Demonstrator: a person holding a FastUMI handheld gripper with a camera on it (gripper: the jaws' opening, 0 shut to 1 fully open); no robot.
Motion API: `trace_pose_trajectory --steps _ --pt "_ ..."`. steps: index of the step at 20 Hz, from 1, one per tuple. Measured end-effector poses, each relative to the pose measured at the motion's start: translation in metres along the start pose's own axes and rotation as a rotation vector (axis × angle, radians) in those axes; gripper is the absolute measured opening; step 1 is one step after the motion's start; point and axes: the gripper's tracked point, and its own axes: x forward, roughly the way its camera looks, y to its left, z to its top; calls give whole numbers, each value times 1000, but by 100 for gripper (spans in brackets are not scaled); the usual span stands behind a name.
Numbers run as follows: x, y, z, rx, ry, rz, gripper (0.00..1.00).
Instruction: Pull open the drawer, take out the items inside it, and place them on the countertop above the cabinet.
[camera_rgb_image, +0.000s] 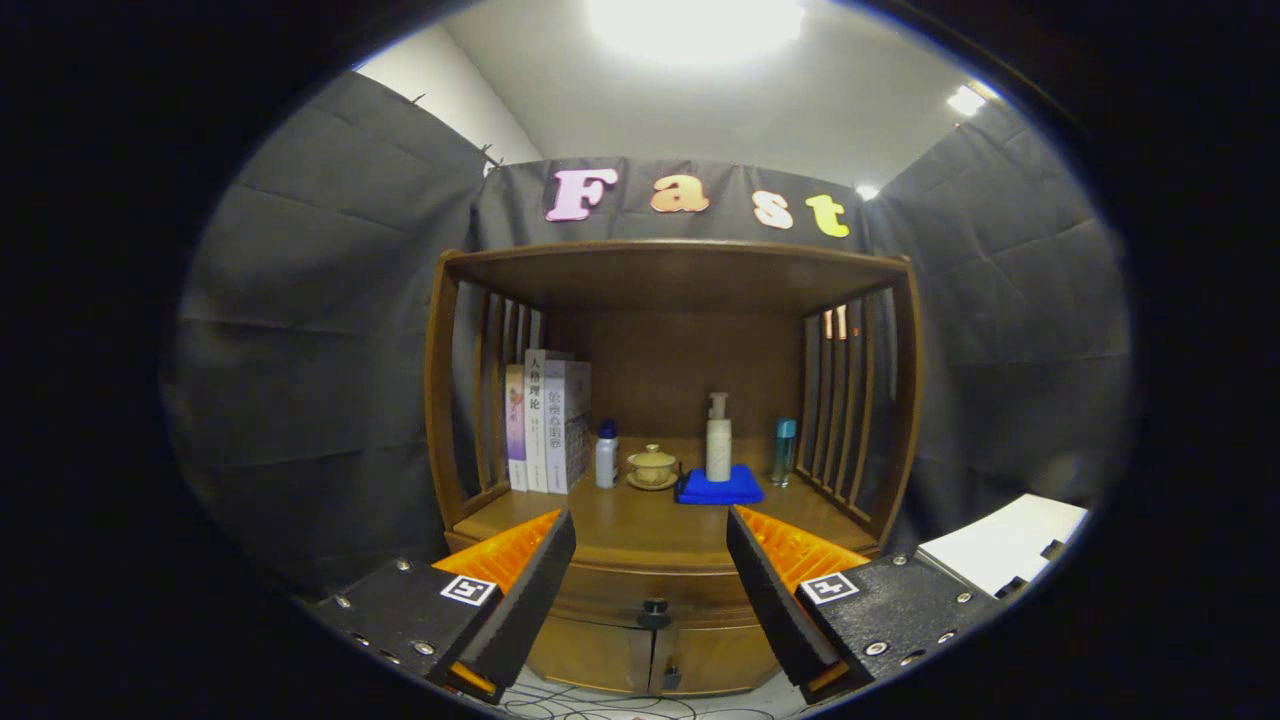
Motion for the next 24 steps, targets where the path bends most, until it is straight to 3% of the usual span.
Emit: trace_pose_trajectory --steps 6,11,14,19,23,24 --pt "35 6 -63 19 39 35 94" --pt "49 17 -108 -8 81 12 94" --pt "62 8 -153 -79 151 -59 95" --pt "94 -3 -210 -98 245 -105 93" --pt "105 -9 -231 -60 269 -108 78" --pt "105 -4 -229 -36 257 -90 68"
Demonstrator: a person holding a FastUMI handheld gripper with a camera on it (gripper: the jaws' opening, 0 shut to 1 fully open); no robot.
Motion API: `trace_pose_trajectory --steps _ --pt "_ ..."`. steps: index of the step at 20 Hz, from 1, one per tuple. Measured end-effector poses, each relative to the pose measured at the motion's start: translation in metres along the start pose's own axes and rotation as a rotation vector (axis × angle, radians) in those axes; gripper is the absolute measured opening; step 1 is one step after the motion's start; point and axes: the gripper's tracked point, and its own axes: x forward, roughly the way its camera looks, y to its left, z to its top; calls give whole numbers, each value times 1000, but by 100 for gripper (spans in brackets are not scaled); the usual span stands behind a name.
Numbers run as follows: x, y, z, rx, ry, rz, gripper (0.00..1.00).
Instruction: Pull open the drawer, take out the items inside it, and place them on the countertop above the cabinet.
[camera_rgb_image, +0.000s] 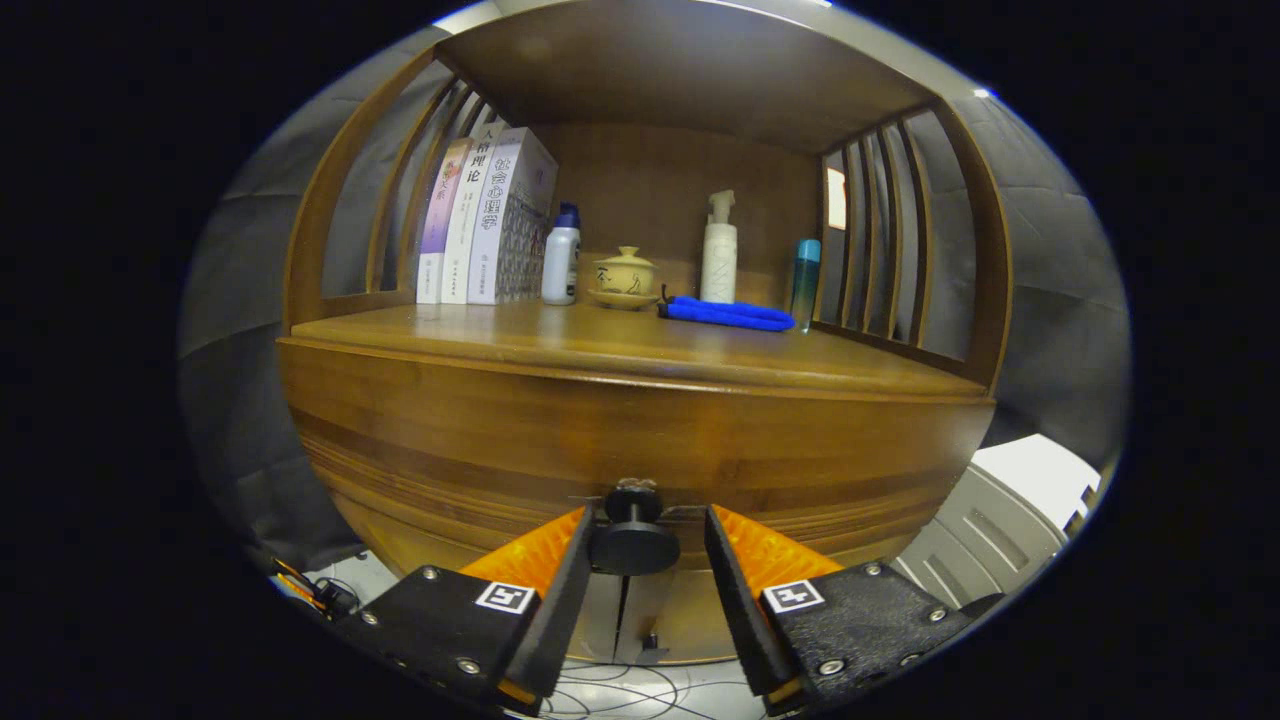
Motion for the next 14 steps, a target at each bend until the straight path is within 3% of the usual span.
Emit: trace_pose_trajectory --steps 2,10,14 --pt "9 1 -2 19 -22 12 51" --pt "5 3 -3 62 -33 12 33" --pt "-12 -1 -7 65 -29 16 32"
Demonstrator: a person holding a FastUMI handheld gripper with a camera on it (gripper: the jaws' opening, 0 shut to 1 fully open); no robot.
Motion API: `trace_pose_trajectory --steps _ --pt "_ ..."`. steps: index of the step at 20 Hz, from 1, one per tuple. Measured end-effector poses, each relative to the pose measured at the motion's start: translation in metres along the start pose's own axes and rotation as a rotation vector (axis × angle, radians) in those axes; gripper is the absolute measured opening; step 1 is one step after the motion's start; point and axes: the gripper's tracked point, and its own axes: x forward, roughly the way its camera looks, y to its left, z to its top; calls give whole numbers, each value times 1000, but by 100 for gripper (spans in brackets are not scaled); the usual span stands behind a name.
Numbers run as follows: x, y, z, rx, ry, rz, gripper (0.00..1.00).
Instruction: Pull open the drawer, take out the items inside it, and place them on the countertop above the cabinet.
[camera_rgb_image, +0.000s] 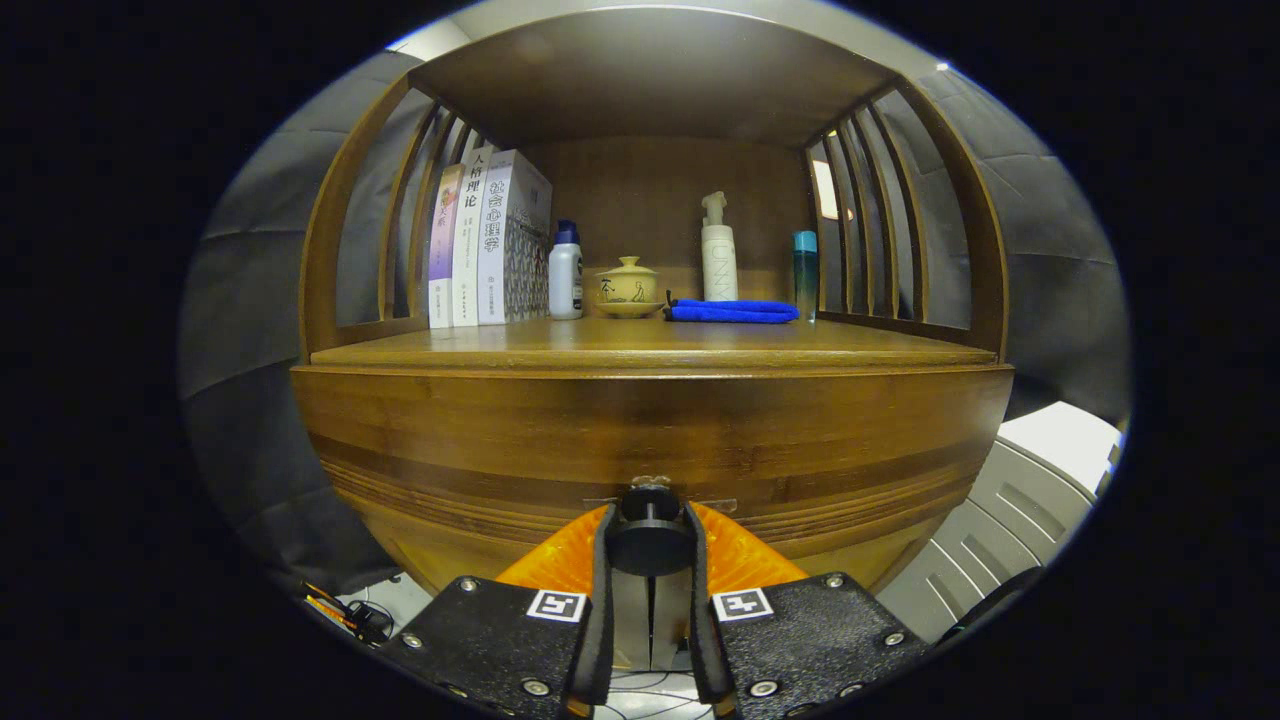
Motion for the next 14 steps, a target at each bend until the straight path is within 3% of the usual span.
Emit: trace_pose_trajectory --steps 14 --pt "-112 -4 -28 -8 31 27 32"
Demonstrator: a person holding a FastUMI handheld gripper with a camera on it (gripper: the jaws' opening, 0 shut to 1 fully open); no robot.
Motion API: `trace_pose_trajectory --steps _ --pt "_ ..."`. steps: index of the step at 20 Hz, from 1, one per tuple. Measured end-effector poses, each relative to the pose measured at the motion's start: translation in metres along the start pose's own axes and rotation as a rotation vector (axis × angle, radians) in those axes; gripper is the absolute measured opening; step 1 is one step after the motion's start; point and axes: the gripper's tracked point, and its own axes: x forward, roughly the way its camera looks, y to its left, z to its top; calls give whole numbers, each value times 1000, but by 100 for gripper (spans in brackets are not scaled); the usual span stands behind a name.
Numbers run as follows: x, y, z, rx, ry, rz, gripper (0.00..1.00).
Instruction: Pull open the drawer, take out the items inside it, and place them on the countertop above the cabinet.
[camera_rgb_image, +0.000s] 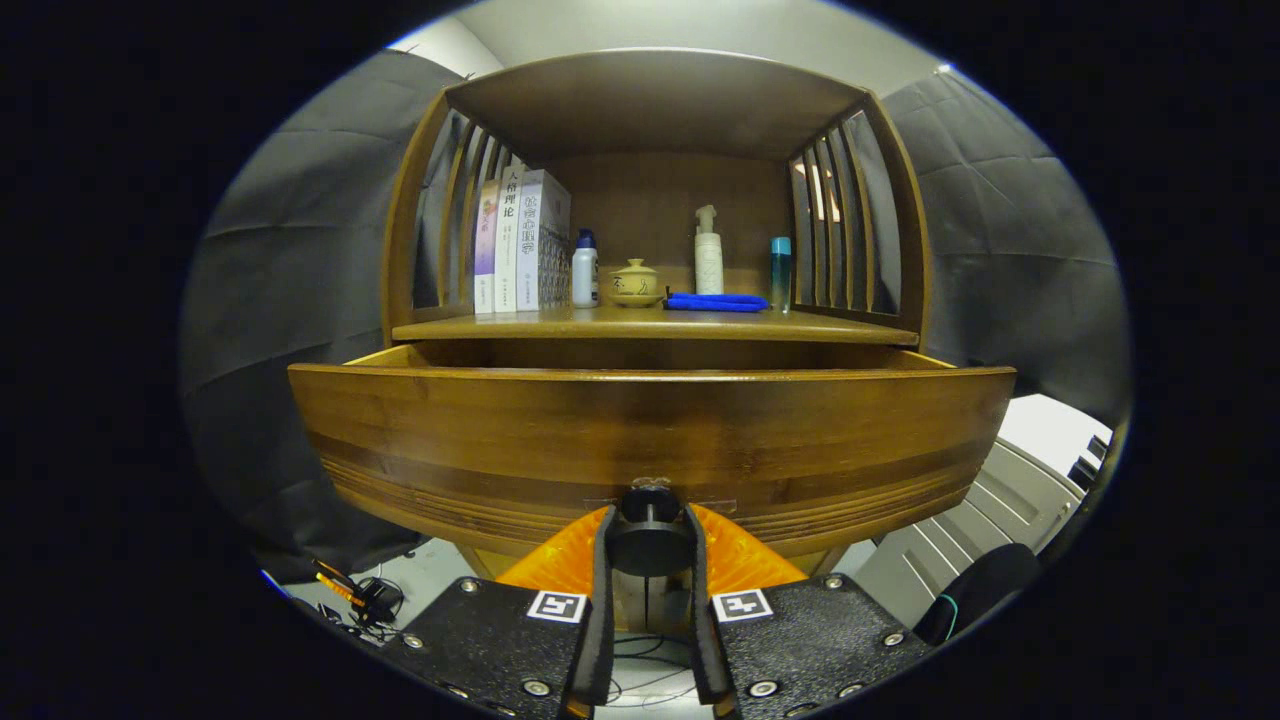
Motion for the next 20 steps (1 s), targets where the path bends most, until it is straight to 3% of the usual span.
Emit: trace_pose_trajectory --steps 8,15,20 --pt "-50 8 -12 -26 10 25 32" --pt "-46 8 -16 -19 35 53 32" --pt "-65 24 -10 -8 16 142 79"
